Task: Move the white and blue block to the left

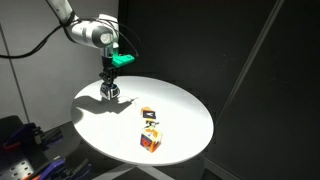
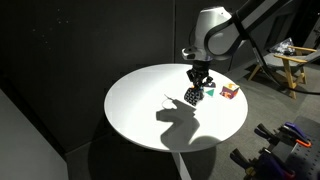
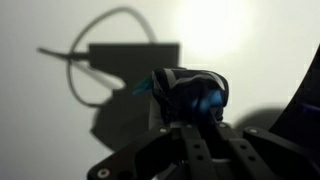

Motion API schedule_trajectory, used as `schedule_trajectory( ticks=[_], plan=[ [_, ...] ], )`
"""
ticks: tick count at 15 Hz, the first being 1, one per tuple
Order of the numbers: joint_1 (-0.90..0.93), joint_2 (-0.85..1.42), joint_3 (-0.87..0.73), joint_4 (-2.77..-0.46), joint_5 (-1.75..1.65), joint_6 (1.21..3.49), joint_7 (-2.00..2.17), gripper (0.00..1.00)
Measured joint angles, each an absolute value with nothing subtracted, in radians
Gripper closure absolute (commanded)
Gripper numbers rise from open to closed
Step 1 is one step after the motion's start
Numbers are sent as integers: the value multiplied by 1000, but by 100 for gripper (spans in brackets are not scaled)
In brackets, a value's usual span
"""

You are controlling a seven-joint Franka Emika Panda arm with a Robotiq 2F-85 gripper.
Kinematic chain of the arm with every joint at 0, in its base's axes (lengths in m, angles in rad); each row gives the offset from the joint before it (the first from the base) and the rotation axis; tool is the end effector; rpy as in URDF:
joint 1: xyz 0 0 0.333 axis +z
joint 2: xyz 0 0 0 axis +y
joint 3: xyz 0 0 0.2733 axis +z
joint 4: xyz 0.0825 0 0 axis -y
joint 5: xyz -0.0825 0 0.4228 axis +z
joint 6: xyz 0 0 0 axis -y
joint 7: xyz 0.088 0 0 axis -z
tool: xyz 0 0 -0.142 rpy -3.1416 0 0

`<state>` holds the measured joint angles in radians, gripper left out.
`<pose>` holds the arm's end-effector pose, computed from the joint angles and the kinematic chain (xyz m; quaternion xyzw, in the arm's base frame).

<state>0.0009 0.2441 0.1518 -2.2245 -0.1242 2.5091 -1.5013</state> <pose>0.5615 0.0885 0.1624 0.6417 0.7664 0.0053 0.0293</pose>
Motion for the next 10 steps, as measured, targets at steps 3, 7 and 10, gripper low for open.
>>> schedule_trajectory(
  ticks=[3,7,10],
  plan=[
    [1,244,163,-2220,-124,2509,-1652,96],
    [1,244,169,-2220,-124,2509,-1825,96],
    [1,244,169,-2220,-124,2510,-1889,96]
  ],
)
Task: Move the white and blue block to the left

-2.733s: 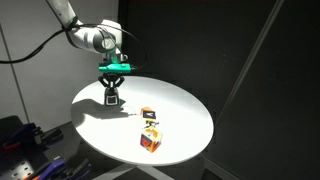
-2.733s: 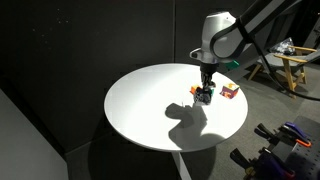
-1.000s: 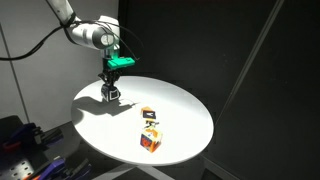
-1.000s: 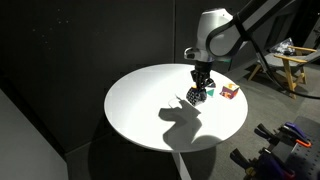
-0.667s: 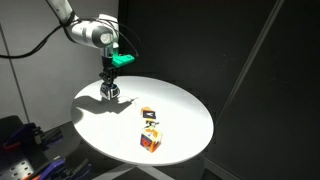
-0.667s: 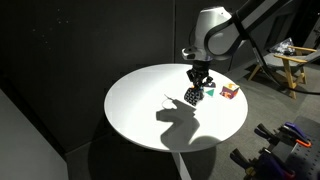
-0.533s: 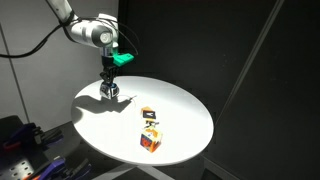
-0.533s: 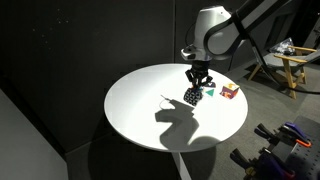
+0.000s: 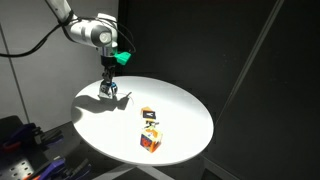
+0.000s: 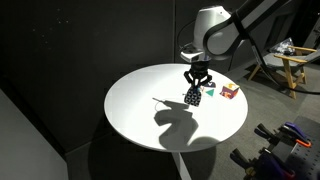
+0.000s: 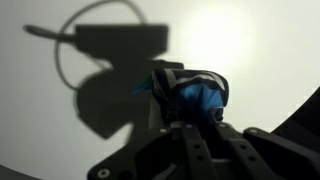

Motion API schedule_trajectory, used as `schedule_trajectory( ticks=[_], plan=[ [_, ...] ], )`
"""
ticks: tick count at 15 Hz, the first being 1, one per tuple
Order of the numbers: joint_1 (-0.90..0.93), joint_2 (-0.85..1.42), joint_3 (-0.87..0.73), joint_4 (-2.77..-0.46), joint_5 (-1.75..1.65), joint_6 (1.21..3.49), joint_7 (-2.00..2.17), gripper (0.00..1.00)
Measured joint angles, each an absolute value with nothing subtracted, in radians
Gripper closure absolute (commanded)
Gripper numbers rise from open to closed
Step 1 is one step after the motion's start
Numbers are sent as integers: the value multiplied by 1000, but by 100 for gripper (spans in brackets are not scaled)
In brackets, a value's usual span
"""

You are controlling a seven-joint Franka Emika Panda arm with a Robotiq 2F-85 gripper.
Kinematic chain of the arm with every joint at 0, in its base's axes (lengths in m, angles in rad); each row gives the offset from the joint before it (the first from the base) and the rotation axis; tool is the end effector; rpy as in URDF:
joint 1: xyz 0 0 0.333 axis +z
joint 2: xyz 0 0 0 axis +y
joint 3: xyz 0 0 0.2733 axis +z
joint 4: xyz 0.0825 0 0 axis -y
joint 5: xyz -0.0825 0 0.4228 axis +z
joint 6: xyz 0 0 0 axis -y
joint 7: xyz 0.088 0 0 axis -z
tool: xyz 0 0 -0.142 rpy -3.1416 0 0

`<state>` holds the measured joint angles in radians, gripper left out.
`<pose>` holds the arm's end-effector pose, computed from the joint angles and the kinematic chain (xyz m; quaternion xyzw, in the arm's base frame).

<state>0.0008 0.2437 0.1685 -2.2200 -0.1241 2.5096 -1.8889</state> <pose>0.5619 0.0985 0.1650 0.4752 0.8793 0.0032 0.0309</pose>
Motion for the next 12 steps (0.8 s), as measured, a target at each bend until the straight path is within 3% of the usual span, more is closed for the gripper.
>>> schedule_trajectory(
  ticks=[12],
  plan=[
    [9,355,168,-2201,-128,2571,-1915,96]
  ],
)
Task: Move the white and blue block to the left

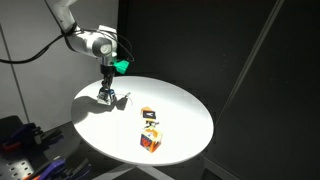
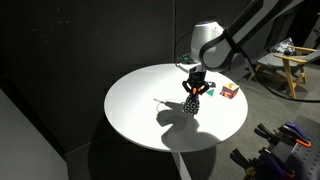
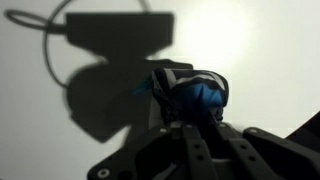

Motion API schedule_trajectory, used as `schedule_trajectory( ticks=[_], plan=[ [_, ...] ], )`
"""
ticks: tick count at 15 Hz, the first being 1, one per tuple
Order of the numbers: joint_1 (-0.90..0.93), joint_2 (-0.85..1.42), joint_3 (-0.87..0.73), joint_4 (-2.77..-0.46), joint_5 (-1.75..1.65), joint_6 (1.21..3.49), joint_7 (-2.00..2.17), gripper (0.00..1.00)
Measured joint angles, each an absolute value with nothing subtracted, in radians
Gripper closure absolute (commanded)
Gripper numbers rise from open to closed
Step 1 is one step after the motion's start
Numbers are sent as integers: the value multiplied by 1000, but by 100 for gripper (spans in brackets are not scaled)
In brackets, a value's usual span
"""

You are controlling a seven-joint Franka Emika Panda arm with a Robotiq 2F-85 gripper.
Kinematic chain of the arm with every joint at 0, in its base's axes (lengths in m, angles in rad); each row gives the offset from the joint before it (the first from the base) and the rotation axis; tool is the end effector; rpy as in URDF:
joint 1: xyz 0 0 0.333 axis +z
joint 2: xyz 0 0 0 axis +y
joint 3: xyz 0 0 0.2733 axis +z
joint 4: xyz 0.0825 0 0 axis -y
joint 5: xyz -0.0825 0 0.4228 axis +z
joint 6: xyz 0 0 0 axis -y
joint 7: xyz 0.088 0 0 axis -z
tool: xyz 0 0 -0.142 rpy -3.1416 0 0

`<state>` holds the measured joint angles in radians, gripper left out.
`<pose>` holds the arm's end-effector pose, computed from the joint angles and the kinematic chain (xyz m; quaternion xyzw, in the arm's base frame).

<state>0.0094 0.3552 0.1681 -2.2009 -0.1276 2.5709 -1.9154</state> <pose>0.5560 0.1063 0.1160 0.4586 0.8886 0.0027 0.0124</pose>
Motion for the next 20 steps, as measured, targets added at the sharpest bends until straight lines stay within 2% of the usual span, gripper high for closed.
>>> schedule_trajectory(
  ticks=[20],
  plan=[
    [20,476,165,-2108,-156,2612,-1915,96]
  ],
)
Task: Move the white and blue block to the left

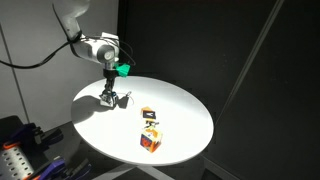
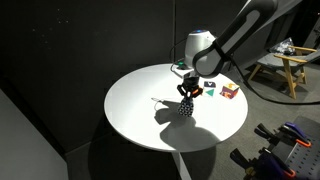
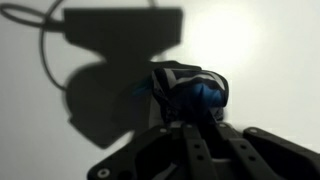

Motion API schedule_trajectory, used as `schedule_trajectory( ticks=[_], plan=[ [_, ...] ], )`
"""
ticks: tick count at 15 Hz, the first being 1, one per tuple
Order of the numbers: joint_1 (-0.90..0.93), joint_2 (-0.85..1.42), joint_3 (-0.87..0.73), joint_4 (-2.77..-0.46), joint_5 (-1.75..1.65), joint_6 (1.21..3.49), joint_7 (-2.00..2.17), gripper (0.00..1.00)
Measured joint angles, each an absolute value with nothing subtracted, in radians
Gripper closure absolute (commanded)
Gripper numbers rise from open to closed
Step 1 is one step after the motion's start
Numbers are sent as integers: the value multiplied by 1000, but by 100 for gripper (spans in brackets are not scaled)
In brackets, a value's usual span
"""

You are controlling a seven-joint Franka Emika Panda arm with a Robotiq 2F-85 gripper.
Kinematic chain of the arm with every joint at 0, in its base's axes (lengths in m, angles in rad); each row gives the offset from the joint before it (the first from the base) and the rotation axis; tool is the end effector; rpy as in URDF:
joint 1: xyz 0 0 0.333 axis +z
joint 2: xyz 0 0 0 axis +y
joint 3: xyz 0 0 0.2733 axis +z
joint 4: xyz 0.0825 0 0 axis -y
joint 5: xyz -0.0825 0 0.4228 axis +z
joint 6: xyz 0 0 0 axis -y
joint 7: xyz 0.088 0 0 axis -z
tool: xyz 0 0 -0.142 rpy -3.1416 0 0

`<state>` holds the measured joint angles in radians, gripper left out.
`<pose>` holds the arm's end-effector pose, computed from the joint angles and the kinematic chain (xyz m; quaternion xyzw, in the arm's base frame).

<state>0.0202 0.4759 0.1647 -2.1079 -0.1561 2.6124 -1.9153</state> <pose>0.5744 0.1162 0.0876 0.4472 0.8942 0.0102 0.0169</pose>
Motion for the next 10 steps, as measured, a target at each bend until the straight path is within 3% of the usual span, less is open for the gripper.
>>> schedule_trajectory(
  ticks=[8,10],
  plan=[
    [20,481,160,-2097,-156,2612,-1915,96],
    [20,482,159,-2095,-156,2612,-1915,62]
  ],
)
